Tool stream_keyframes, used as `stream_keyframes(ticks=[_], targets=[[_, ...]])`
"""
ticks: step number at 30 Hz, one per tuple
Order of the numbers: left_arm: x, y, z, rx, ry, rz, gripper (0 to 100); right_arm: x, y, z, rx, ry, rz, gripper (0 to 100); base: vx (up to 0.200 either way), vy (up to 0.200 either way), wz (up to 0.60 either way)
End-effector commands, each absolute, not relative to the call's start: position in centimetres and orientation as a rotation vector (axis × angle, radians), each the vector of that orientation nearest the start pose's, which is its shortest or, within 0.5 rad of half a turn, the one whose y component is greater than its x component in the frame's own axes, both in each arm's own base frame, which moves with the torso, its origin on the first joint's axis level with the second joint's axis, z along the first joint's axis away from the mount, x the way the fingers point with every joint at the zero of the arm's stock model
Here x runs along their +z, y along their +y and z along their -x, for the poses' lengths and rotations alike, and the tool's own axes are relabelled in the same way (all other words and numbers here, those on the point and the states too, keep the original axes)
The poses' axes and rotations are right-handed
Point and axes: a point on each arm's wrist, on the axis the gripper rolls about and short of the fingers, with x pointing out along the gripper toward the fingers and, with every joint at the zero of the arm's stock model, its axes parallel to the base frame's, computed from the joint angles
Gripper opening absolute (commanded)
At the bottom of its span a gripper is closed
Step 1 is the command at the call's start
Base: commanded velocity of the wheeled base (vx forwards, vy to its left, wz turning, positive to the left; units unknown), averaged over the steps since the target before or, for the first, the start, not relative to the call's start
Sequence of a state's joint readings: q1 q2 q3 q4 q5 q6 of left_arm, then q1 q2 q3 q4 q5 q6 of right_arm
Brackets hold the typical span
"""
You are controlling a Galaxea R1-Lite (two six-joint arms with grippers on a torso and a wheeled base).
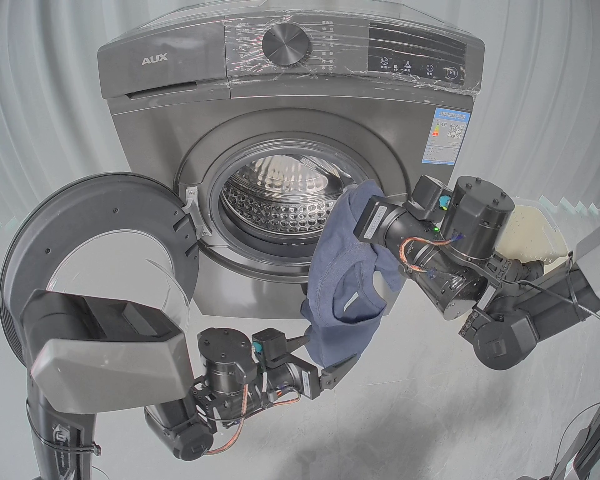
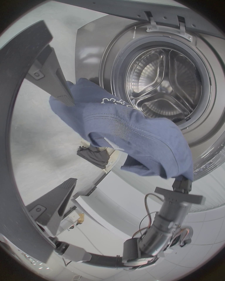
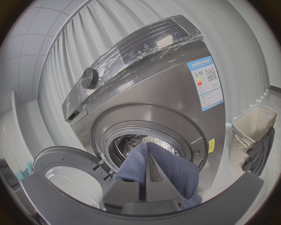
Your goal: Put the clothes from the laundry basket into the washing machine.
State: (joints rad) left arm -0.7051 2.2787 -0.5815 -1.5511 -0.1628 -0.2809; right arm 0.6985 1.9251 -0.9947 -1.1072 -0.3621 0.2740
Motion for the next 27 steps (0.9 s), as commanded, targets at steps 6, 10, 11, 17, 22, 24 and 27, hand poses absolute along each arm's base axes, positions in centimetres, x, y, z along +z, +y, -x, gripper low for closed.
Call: stream_keyframes(ticks=[6,10,11,17,22,24,27], targets=[[-0.5,-27.0,-29.6,-0.753,0.218,0.271,100,20.3,23.7,-28.1,0.375,-0.114,-0.377,0,0.0,0.0,0.0],[-1.7,-27.8,-30.9,-0.685,0.188,0.278,100,20.0,23.8,-27.8,0.382,-0.111,-0.375,0,0.0,0.0,0.0],[-1.9,-27.9,-31.2,-0.671,0.184,0.279,100,19.9,23.8,-27.8,0.382,-0.113,-0.376,0,0.0,0.0,0.0],[-2.1,-28.5,-32.5,-0.584,0.129,0.296,100,19.7,23.7,-27.6,0.384,-0.11,-0.375,0,0.0,0.0,0.0],[-1.8,-28.3,-33.4,-0.527,0.098,0.307,100,19.7,23.7,-27.6,0.384,-0.11,-0.375,0,0.0,0.0,0.0],[-1.7,-28.1,-33.9,-0.496,0.08,0.314,100,19.7,23.7,-27.6,0.384,-0.112,-0.375,0,0.0,0.0,0.0],[-1.6,-27.8,-34.4,-0.482,0.069,0.318,100,19.5,23.7,-27.6,0.384,-0.105,-0.37,0,0.0,0.0,0.0]])
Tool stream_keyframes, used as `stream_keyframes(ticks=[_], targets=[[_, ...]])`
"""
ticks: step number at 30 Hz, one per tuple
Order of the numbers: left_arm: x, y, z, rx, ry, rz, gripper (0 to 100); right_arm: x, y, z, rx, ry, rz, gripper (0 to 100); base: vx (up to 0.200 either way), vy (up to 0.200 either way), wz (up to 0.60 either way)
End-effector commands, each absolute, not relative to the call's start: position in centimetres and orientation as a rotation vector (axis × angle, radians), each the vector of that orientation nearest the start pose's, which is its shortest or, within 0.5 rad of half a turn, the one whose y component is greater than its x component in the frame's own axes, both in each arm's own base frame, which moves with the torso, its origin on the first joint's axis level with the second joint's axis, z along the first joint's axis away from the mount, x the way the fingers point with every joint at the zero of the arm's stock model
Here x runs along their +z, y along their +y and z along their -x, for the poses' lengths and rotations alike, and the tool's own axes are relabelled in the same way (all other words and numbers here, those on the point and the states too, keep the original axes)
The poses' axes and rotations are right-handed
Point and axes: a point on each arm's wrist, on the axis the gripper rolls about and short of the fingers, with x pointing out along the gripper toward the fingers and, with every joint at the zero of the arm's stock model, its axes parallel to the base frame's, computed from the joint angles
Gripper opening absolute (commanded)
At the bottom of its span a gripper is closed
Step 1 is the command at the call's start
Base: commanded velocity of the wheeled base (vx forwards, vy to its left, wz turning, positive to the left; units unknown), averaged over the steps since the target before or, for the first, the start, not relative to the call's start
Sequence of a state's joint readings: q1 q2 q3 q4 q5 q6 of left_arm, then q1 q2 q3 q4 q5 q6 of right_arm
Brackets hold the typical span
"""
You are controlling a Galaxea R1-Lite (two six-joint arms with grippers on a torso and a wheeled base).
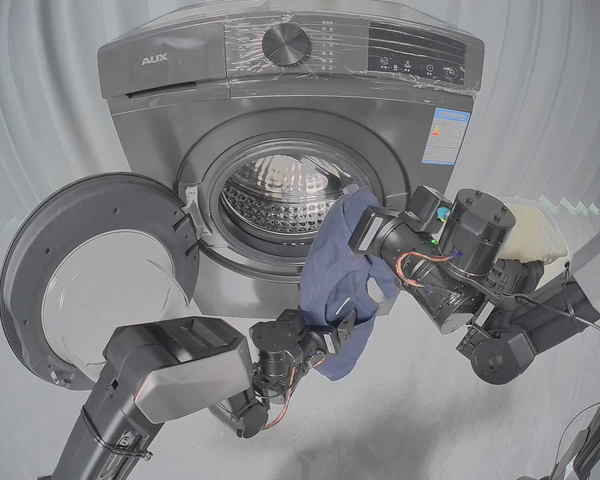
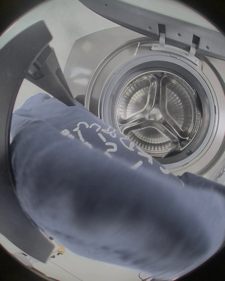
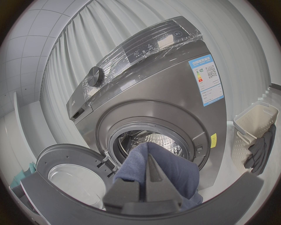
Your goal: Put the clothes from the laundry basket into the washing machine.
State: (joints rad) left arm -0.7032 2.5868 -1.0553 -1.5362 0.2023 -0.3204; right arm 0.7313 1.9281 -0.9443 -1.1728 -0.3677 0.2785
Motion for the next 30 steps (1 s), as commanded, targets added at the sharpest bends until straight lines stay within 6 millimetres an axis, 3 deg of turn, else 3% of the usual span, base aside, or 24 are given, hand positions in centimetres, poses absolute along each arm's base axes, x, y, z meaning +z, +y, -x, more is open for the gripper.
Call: stream_keyframes(ticks=[1,2,10,14,16,18,22,23,30], targets=[[-1.6,-27.7,-34.5,-0.479,0.066,0.32,100,19.3,23.6,-27.5,0.384,-0.1,-0.368,0,0.0,0.0,0.0],[-1.5,-27.7,-34.5,-0.478,0.063,0.32,0,19.3,23.6,-27.5,0.384,-0.1,-0.368,0,0.0,0.0,0.0],[-0.6,-27.5,-33.1,-0.499,0.08,0.304,0,19.3,23.2,-27.9,0.369,-0.107,-0.365,0,0.0,0.0,0.0],[1.3,-26.4,-28.8,-0.598,0.169,0.265,0,18.9,22.3,-29.2,0.327,-0.108,-0.357,0,0.0,0.0,0.0],[1.7,-26.0,-28.0,-0.618,0.185,0.257,0,18.9,22.1,-29.4,0.319,-0.11,-0.356,0,0.0,0.0,0.0],[3.8,-23.9,-25.3,-0.687,0.224,0.237,0,18.9,21.3,-30.0,0.294,-0.117,-0.356,0,0.0,0.0,0.0],[5.7,-21.8,-23.4,-0.745,0.233,0.227,0,19.1,20.6,-30.4,0.278,-0.138,-0.364,0,0.0,0.0,0.0],[7.3,-20.3,-22.5,-0.774,0.218,0.233,0,19.1,20.1,-30.6,0.265,-0.145,-0.364,0,0.0,0.0,0.0],[10.5,-15.7,-23.3,-0.775,0.132,0.268,0,19.4,18.7,-29.5,0.285,-0.155,-0.368,0,0.0,0.0,0.0]])
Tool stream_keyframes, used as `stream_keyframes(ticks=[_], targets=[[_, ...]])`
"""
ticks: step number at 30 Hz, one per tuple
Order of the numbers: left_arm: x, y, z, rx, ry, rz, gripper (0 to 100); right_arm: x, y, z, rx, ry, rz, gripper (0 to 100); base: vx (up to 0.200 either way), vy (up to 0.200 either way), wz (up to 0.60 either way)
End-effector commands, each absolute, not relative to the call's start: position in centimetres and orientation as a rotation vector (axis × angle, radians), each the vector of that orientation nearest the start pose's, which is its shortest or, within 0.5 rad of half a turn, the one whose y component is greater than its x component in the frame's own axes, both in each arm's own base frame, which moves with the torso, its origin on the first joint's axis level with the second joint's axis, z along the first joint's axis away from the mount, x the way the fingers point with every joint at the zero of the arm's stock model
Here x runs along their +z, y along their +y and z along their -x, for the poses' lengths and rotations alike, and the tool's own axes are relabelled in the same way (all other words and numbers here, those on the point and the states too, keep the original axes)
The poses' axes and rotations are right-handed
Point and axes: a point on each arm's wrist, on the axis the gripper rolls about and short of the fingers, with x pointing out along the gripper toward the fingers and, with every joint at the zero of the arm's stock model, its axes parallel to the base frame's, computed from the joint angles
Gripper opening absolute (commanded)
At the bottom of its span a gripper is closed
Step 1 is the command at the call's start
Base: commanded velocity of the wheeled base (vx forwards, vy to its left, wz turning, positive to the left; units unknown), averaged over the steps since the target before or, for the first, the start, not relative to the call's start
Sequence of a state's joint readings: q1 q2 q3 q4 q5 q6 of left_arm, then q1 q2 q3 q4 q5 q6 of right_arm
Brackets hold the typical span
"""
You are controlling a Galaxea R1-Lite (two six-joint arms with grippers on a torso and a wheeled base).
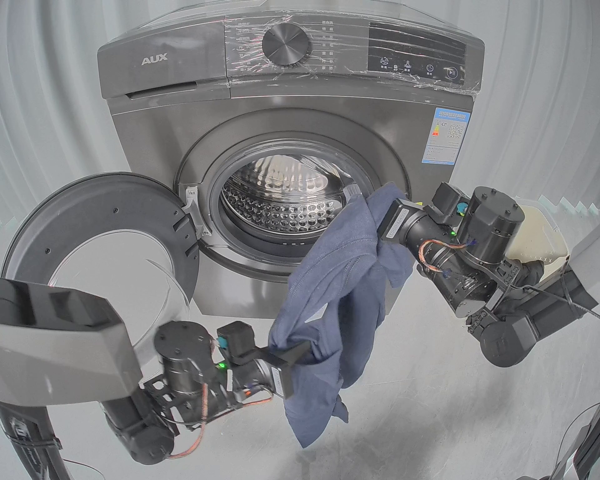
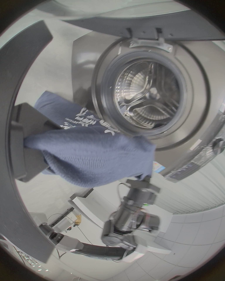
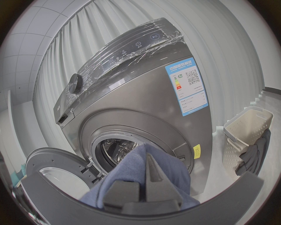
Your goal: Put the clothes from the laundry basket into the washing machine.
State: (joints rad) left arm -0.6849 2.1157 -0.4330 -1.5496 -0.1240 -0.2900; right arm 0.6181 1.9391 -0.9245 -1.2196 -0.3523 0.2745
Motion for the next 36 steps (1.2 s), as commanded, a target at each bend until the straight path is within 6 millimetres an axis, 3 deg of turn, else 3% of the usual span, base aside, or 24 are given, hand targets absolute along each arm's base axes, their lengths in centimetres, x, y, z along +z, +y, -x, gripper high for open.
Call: stream_keyframes(ticks=[1,7,14,20,28,36], targets=[[10.6,-15.3,-23.5,-0.768,0.127,0.27,0,19.3,18.5,-29.1,0.295,-0.149,-0.364,0,0.0,0.0,0.0],[10.9,-13.1,-24.6,-0.724,0.114,0.281,0,19.6,16.6,-26.3,0.342,-0.13,-0.365,0,0.0,0.0,0.0],[11.1,-13.1,-24.9,-0.731,0.108,0.298,0,20.2,16.5,-25.6,0.358,-0.144,-0.435,0,0.0,0.0,0.0],[12.4,-12.2,-26.3,-0.693,0.031,0.3,0,20.0,16.6,-25.7,0.35,-0.141,-0.432,0,0.0,0.0,0.0],[15.4,-11.7,-28.0,-0.684,-0.109,0.312,0,19.1,16.7,-25.3,0.356,-0.103,-0.417,0,0.0,0.0,0.0],[19.4,-11.1,-25.8,-0.73,-0.216,0.388,0,17.5,17.0,-25.6,0.352,-0.053,-0.392,0,0.0,0.0,0.0]])
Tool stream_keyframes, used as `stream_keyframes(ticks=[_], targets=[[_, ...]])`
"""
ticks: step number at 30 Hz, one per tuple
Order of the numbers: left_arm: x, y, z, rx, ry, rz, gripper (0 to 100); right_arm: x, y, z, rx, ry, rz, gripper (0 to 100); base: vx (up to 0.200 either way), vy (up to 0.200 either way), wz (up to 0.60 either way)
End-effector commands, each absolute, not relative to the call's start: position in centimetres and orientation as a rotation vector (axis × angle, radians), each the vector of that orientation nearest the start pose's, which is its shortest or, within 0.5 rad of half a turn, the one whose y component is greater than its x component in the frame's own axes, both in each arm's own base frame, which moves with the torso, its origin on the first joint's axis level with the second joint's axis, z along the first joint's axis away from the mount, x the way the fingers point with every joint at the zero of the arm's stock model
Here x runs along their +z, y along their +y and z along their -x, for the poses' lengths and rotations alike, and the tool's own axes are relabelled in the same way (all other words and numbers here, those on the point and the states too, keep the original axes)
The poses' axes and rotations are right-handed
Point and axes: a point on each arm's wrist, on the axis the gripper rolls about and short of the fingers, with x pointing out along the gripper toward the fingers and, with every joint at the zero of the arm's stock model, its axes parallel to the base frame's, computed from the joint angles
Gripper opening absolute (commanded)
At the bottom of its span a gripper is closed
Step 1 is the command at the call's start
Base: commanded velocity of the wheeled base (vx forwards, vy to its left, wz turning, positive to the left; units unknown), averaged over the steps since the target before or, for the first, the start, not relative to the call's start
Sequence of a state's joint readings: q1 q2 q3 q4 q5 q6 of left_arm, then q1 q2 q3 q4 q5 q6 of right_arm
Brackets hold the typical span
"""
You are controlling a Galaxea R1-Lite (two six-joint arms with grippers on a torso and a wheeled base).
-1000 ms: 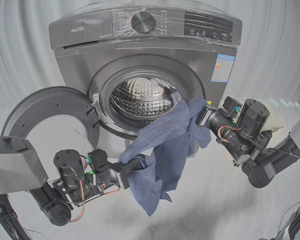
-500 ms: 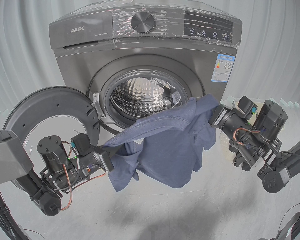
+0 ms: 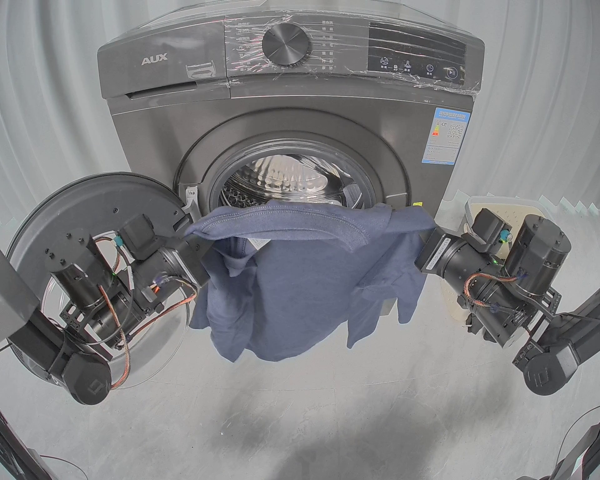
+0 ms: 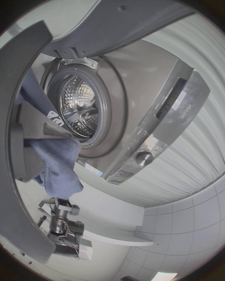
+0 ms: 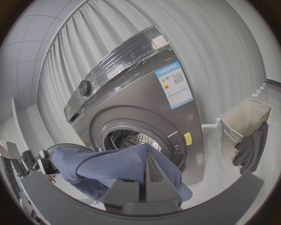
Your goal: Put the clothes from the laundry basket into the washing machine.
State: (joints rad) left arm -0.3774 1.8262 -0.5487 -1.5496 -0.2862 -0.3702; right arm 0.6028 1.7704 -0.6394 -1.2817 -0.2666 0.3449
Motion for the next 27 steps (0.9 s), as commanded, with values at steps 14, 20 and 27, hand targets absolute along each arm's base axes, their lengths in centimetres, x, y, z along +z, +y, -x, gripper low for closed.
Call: stream_keyframes(ticks=[14,20,27], targets=[[19.6,-10.9,-25.5,-0.746,-0.222,0.382,0,18.1,16.6,-25.9,0.344,-0.128,-0.372,0,0.0,0.0,0.0],[19.6,-11.0,-25.5,-0.746,-0.22,0.383,0,18.4,16.6,-25.9,0.343,-0.143,-0.377,0,0.0,0.0,0.0],[19.5,-11.1,-25.6,-0.743,-0.219,0.386,0,18.7,16.6,-26.0,0.341,-0.155,-0.382,0,0.0,0.0,0.0]])
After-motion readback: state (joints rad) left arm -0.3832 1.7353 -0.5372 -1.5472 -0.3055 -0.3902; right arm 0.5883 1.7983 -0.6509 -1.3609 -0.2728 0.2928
